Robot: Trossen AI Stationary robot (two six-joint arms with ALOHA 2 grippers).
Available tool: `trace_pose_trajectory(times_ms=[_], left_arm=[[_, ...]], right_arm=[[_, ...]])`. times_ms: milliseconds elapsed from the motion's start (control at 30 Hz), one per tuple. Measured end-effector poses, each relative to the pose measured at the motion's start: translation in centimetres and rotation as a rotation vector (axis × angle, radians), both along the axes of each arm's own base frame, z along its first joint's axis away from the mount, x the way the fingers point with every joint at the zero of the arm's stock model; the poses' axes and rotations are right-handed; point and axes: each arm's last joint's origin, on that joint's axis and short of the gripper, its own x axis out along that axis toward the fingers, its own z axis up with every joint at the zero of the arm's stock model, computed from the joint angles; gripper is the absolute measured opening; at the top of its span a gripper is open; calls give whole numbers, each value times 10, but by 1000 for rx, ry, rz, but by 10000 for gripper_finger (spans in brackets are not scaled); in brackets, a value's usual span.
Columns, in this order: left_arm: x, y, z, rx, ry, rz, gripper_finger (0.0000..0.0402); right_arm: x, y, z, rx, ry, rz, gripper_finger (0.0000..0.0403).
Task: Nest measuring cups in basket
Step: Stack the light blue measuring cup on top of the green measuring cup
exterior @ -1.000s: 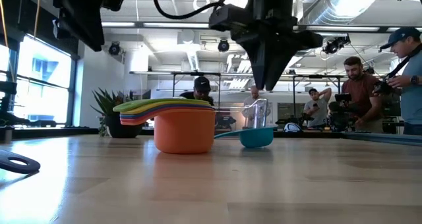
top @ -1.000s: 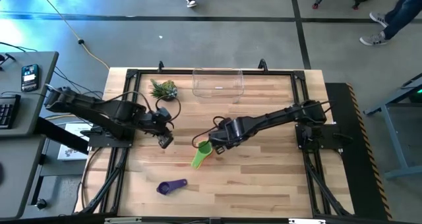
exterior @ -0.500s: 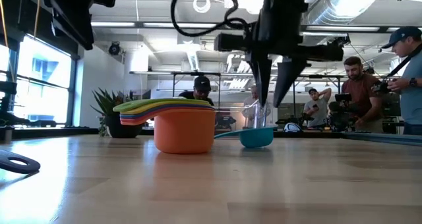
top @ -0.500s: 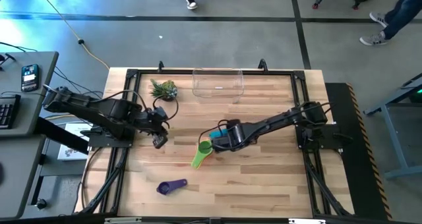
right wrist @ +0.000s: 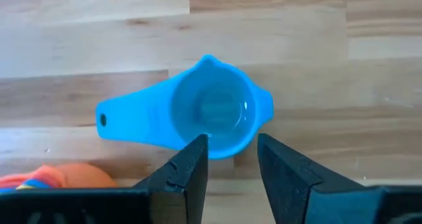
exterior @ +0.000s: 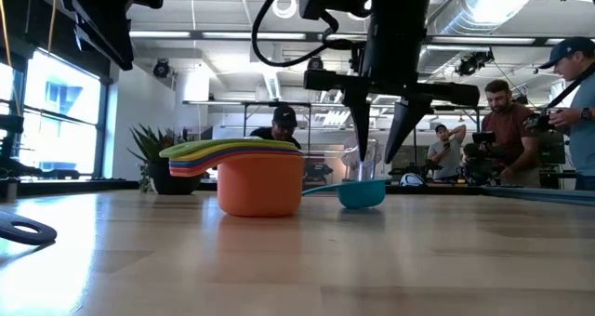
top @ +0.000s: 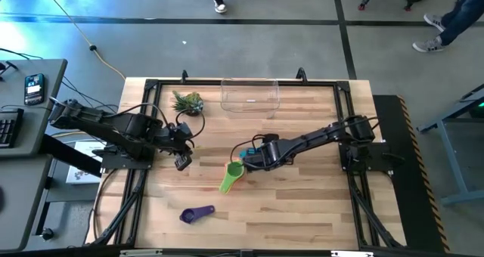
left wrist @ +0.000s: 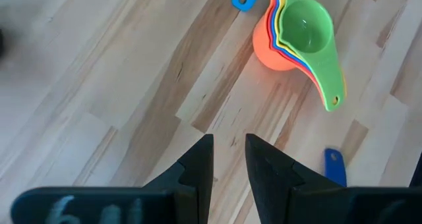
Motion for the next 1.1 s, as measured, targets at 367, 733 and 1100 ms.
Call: trace_pose_trajectory(times_ms=[367,733,1100], left_arm=[[0,0,0,6,-2,4,78],[0,0,0,7,-2,4,79],[0,0,0,7,-3,4,76]], right_arm=[[1,0,-9,56,45,-20,124],[5,-5,-23,69,76,-31,124],[6,-8,-21,76,61,-39,124]])
